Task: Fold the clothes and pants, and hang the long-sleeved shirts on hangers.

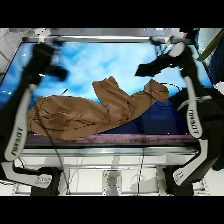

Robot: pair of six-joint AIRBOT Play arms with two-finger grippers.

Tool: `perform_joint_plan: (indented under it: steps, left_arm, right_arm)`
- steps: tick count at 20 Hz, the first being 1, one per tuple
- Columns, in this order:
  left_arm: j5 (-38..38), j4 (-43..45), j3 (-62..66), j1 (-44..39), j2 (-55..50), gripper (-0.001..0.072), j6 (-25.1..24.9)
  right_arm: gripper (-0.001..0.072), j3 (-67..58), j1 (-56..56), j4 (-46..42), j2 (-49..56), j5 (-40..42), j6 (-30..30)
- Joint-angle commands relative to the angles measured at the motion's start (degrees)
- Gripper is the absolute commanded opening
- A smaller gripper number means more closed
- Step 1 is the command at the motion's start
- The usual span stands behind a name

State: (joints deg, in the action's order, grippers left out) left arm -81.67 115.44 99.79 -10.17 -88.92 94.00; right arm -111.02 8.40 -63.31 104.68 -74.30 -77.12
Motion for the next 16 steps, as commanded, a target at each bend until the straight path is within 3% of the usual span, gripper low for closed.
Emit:
perform_joint_plan:
  steps: [1, 4, 7, 9, 12, 14, 16]
  left_arm:
    - [-3.17, -13.60, -1.99, 22.49, -1.38, 0.0683, 1.62]
    - [0.61, -27.45, -1.99, 36.17, -5.40, 0.0683, 0.52]
    - [2.67, -37.48, -1.99, 43.25, -10.34, 0.0683, -7.43]
    - [4.37, -41.11, -1.97, 44.85, -13.81, 0.0682, -13.75]
    - [6.21, -49.79, -1.84, 44.78, -18.69, 0.0646, -28.33]
    - [9.07, -56.46, -1.84, 44.19, -21.59, 0.0646, -32.92]
    - [10.73, -63.43, -1.81, 44.06, -23.98, 0.0575, -35.12]
  right_arm:
    - [0.0455, -0.13, 7.10, -0.39, 4.96, 8.17, 0.09]
    - [0.0455, -0.20, 10.99, -1.01, 6.03, 16.33, -0.02]
    - [0.0455, -0.20, 12.39, -0.98, 6.36, 18.88, -1.84]
    - [0.0455, -0.20, 12.39, -0.96, 6.36, 18.73, -3.45]
    - [0.0454, -0.20, 12.39, -0.94, 6.36, 18.75, -4.90]
    - [0.0455, -0.20, 12.41, -0.87, 6.36, 18.73, -6.40]
    - [0.0455, -0.20, 12.39, -0.81, 6.36, 18.38, -7.78]
